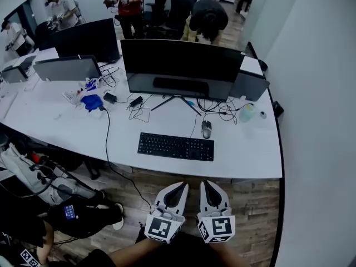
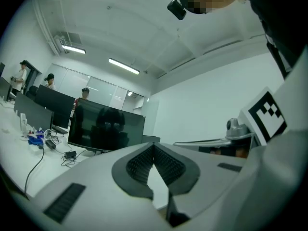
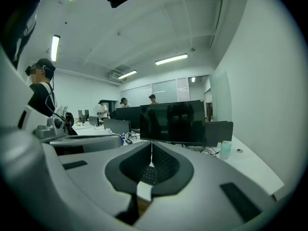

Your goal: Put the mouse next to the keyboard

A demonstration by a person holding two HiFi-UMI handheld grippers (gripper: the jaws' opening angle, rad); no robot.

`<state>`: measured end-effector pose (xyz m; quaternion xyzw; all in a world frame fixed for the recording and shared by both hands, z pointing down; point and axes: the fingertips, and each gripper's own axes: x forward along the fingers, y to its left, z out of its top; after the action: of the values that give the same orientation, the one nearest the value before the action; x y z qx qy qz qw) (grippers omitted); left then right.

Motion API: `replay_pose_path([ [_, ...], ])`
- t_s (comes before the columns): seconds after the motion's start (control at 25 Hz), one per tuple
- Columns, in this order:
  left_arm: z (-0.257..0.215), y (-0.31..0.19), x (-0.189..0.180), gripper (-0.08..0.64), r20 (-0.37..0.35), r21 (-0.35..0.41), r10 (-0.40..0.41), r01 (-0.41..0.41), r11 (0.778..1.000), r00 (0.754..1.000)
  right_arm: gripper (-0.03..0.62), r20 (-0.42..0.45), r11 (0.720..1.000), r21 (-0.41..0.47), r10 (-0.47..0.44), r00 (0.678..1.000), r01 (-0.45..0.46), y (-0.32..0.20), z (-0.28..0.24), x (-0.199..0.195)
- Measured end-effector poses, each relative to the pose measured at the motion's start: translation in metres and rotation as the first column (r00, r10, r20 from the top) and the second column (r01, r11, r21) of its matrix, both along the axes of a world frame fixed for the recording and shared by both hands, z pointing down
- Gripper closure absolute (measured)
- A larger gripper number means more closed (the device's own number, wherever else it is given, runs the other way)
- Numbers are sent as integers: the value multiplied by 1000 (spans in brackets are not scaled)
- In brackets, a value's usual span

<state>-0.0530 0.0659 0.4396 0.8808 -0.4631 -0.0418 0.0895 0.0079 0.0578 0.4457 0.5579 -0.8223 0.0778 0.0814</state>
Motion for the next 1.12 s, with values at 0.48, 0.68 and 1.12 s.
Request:
replay_pose_path([
  [0.48, 4, -101, -30, 555, -4, -10, 6, -6, 1000, 1000, 574, 2, 995, -63, 81, 997, -81, -91, 17, -4],
  [0.68, 23, -130, -34, 555, 41, -69, -30, 33, 997, 999, 572, -21, 991, -105, 82, 996, -84, -122, 33, 7],
  [1.12, 41, -206, -7, 555, 81, -53, -22, 26, 998, 996, 572, -51, 982, -163, 84, 995, -91, -217, 70, 43],
])
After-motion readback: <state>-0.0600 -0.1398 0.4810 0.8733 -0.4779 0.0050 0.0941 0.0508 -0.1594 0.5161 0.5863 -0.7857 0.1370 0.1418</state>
